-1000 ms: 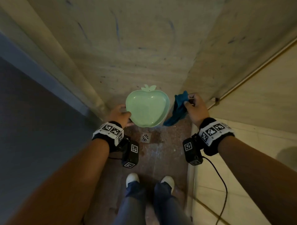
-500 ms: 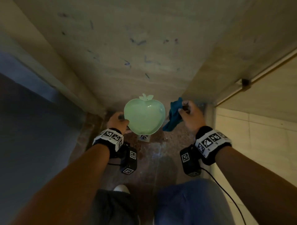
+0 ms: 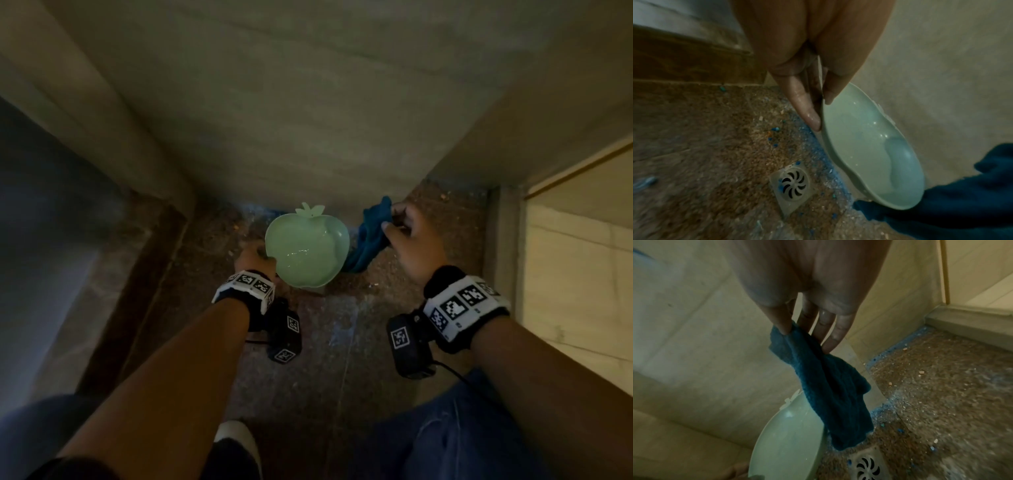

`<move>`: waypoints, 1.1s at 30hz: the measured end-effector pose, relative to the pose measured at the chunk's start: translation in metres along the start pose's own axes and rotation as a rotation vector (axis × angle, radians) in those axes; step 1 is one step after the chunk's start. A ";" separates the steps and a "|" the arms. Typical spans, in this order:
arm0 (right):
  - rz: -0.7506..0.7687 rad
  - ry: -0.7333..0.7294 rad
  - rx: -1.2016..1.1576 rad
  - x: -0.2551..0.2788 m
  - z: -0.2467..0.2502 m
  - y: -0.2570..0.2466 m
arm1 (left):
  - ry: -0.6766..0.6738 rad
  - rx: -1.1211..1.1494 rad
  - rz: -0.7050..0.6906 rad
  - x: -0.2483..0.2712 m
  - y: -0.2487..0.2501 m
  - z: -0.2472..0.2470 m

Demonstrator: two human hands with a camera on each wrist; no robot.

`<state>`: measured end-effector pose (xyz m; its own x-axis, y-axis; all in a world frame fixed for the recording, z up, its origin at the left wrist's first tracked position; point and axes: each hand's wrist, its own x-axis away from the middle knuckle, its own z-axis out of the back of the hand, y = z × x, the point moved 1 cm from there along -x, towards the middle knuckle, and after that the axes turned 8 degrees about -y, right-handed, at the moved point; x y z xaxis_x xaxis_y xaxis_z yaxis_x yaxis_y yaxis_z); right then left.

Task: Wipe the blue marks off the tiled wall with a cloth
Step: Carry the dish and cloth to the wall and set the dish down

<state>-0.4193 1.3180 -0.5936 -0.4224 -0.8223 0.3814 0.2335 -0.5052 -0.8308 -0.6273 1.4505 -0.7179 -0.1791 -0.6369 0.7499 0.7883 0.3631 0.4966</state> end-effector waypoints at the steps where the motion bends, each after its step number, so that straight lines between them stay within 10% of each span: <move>1: -0.007 0.005 0.004 -0.003 -0.003 0.007 | -0.008 -0.026 0.000 -0.009 -0.005 -0.005; 33: 0.075 -0.058 0.029 -0.017 -0.018 0.069 | -0.106 -0.218 0.002 -0.073 -0.061 -0.061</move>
<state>-0.4123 1.3020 -0.6645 -0.3517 -0.8713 0.3423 0.2880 -0.4486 -0.8460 -0.6263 1.4330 -0.8299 -0.2287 -0.5572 0.7982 0.8952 0.2019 0.3974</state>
